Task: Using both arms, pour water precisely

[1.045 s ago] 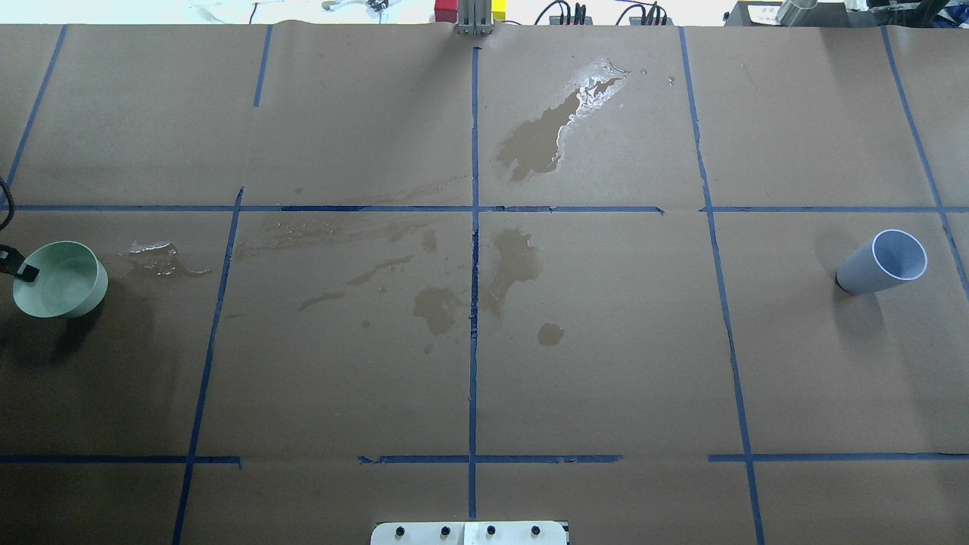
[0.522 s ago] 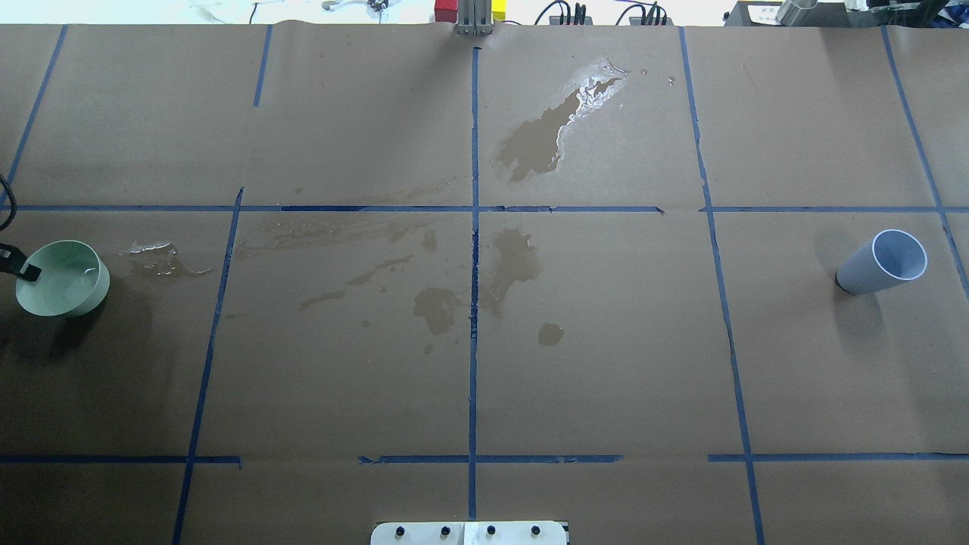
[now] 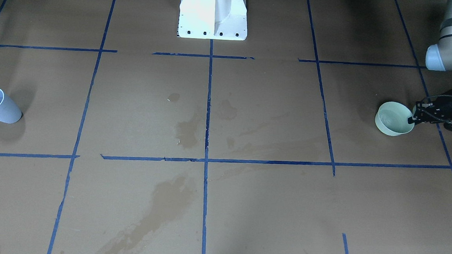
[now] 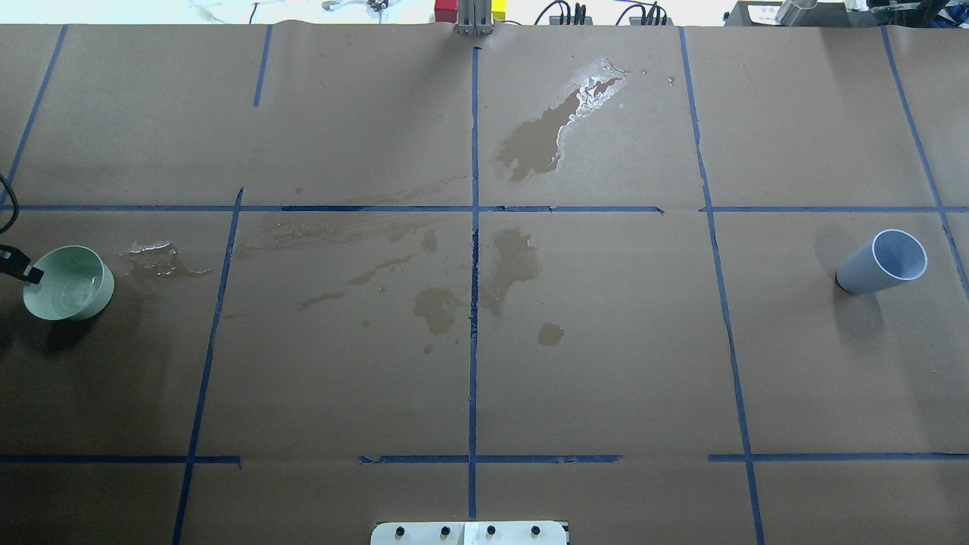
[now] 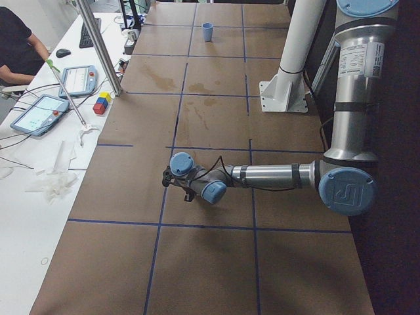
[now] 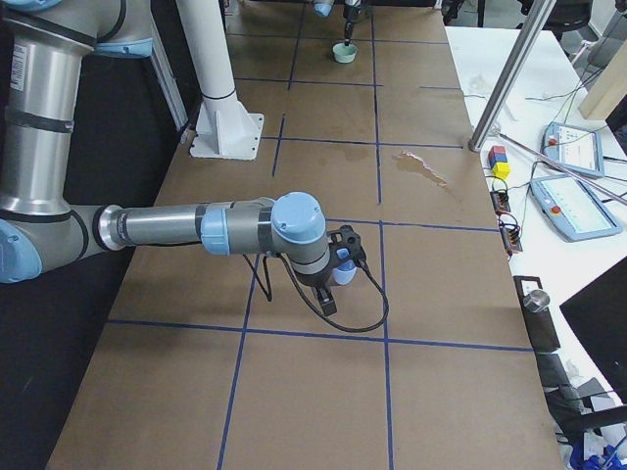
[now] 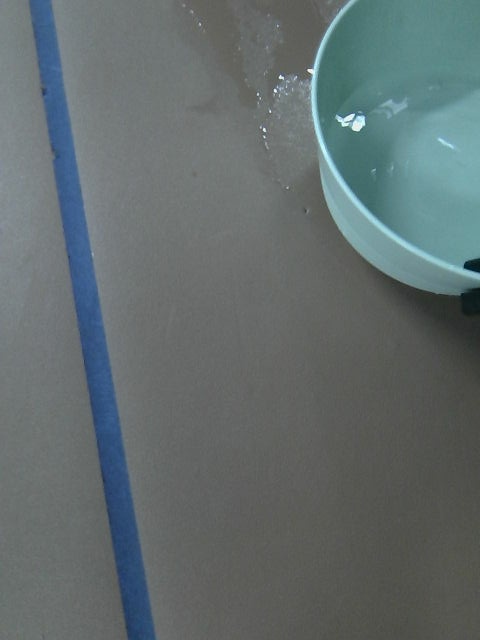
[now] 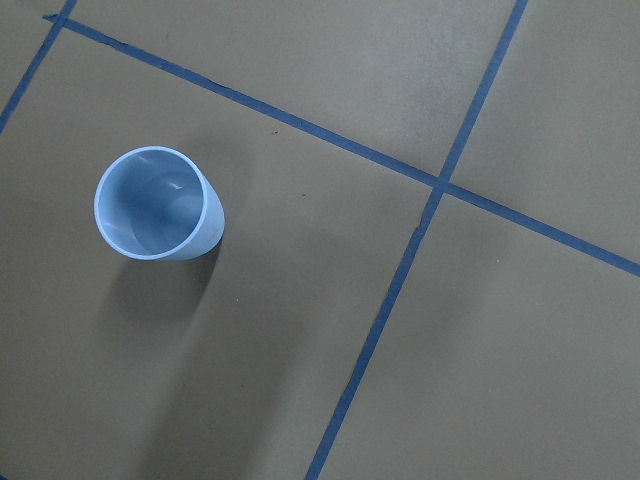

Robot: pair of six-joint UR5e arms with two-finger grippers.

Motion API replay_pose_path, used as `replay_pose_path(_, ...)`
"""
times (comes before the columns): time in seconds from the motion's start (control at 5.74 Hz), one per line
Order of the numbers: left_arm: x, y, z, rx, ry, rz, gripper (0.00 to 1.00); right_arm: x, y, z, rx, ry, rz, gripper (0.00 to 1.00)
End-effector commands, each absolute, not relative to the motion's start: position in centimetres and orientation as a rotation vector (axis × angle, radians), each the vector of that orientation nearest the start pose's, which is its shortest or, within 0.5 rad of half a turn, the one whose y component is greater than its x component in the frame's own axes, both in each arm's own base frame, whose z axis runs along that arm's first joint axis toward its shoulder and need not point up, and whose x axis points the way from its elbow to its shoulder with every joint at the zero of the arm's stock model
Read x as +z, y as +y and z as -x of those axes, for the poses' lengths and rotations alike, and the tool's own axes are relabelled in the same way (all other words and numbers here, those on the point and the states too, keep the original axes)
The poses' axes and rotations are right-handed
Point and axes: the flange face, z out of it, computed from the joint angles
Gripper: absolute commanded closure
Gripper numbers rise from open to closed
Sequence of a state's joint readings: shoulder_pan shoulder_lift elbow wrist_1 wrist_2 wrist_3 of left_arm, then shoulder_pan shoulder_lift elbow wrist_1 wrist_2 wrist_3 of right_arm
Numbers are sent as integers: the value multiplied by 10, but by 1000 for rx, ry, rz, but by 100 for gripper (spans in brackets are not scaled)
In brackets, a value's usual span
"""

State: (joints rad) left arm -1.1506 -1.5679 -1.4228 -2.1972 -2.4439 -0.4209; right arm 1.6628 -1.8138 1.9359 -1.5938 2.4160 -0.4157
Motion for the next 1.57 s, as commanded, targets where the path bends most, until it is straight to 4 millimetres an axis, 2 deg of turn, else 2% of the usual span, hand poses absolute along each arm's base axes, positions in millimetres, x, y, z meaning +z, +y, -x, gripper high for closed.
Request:
replay_pose_path(0.0,654,-486,-155,209,967,-63,4,583,-385,-95,-344,-800,-304,0)
replay_pose_path(0.17,643,-481,-148,210,972,-85,1,579,-383,-97,-340,-803,-314,0)
replay_pose_path(0.35,630,-485,-119,154,961,-133,0,582,-373,-96,-335,-808,-307,0)
replay_pose_path(0.52,624,-496,-72,75,909,-220,0,588,-367,-95,-328,-810,-301,0)
replay_pose_path(0.7,628,-487,-55,39,856,-247,0,599,-358,-95,-321,-817,-284,0)
replay_pose_path(0.87,647,-470,-40,43,831,-242,0,614,-338,-93,-313,-812,-264,0)
replay_pose_path(1.04,669,-452,-11,111,793,-273,0,611,-351,-96,-321,-752,-269,0)
replay_pose_path(1.22,681,-441,25,118,764,-279,0,614,-356,-90,-343,-707,-241,0)
replay_pose_path(1.39,666,-441,45,98,752,-219,0,615,-359,-82,-361,-713,-231,0)
